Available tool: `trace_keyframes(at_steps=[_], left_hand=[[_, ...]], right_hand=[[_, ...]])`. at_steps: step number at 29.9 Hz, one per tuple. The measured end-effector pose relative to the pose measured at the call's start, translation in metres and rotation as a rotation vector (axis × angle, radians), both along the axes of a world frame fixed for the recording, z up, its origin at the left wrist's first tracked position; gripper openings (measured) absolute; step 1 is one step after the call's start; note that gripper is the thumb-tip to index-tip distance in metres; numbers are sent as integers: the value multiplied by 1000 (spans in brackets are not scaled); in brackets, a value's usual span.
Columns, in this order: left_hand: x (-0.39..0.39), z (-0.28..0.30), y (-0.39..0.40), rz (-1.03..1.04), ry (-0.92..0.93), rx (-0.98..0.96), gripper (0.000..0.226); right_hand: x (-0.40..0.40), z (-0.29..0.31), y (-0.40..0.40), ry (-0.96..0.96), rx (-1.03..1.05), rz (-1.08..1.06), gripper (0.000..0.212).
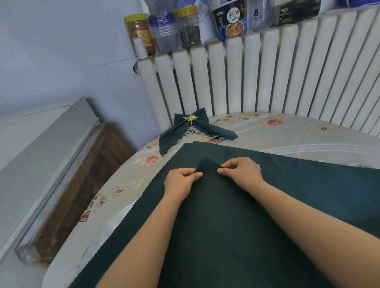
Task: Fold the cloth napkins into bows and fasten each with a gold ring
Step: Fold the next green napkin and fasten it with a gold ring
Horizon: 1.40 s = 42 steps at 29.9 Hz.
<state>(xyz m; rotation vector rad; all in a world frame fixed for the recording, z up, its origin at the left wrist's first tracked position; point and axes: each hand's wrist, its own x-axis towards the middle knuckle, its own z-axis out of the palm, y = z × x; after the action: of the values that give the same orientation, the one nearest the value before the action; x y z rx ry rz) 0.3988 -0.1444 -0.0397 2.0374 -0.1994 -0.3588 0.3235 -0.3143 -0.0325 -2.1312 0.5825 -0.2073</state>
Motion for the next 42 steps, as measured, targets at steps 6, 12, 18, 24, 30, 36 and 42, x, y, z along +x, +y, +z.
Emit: trace_keyframes(at_steps=[6, 12, 18, 24, 30, 36, 42], left_hand=[[2, 7, -1, 13, 28, 19, 9], [2, 12, 1, -17, 32, 21, 14], [-8, 8, 9, -121, -65, -28, 8], [-12, 8, 29, -396, -307, 179, 28], [-17, 6, 20, -396, -393, 307, 15], [-20, 15, 6, -323, -347, 405, 41], [-32, 15, 6, -344, -669, 448, 15]], right_hand=[[4, 2, 1, 54, -35, -23, 12], [5, 6, 3, 78, -64, -15, 15], [-7, -1, -3, -85, 102, 98, 14], [-21, -2, -12, -108, -202, 355, 26], [-21, -4, 3, -37, -513, 338, 25], [-13, 2, 13, 56, -527, 314, 51], [-21, 0, 18, -121, -690, 257, 21]])
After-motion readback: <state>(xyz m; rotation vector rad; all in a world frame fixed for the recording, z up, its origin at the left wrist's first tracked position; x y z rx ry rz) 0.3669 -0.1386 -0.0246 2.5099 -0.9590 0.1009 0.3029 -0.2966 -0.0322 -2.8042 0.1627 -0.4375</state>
